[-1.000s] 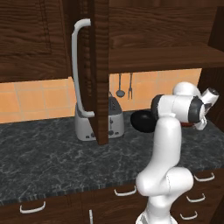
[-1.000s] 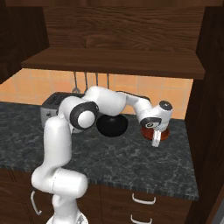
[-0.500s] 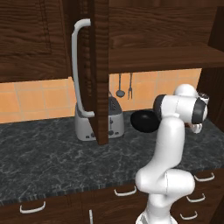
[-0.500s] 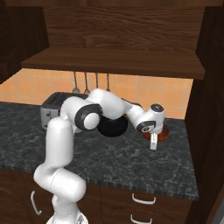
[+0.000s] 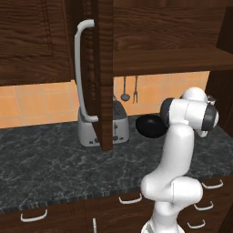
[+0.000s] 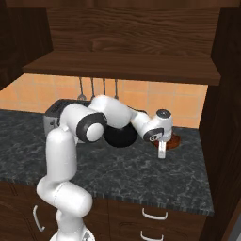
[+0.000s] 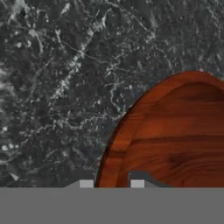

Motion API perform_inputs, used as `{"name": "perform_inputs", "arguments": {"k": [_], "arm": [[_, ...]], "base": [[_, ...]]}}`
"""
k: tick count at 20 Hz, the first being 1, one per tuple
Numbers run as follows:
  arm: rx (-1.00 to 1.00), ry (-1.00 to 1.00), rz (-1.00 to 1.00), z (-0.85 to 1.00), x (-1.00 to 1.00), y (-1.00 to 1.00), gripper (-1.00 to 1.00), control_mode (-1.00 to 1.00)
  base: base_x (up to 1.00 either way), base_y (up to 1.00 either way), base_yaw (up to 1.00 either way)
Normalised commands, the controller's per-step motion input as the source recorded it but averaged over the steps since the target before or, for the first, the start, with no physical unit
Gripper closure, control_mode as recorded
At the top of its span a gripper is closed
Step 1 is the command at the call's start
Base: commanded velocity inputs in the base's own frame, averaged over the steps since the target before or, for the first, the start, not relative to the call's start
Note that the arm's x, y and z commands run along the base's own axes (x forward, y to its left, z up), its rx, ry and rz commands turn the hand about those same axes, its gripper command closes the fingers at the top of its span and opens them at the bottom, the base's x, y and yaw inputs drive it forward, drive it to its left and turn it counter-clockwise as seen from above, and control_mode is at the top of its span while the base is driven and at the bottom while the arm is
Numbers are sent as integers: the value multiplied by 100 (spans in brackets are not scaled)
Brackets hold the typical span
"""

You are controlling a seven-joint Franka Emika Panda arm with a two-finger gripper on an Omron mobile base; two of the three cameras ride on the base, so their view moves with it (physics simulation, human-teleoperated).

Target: Pick up the bowls on the counter and stack them on top of one another in the open cabinet. Place the smaller bowl on top of the larger bowl.

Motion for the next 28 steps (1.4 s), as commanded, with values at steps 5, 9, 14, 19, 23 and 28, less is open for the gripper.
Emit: {"name": "perform_inputs", "arguments": {"k": [5, 9, 14, 19, 23, 28], "arm": [[2, 0, -3, 98, -7, 1, 100, -100], [5, 0, 0, 72, -21, 37, 100, -100], [11, 0, 5, 43, -10, 75, 100, -100], [13, 0, 7, 9, -10, 89, 100, -100], [9, 4, 10, 4, -2, 97, 100, -100], [2, 3, 10, -5, 0, 86, 100, -100]], "base": [[0, 0, 0], [0, 0, 0], [0, 0, 0], [0, 0, 0], [0, 0, 0], [0, 0, 0]]}}
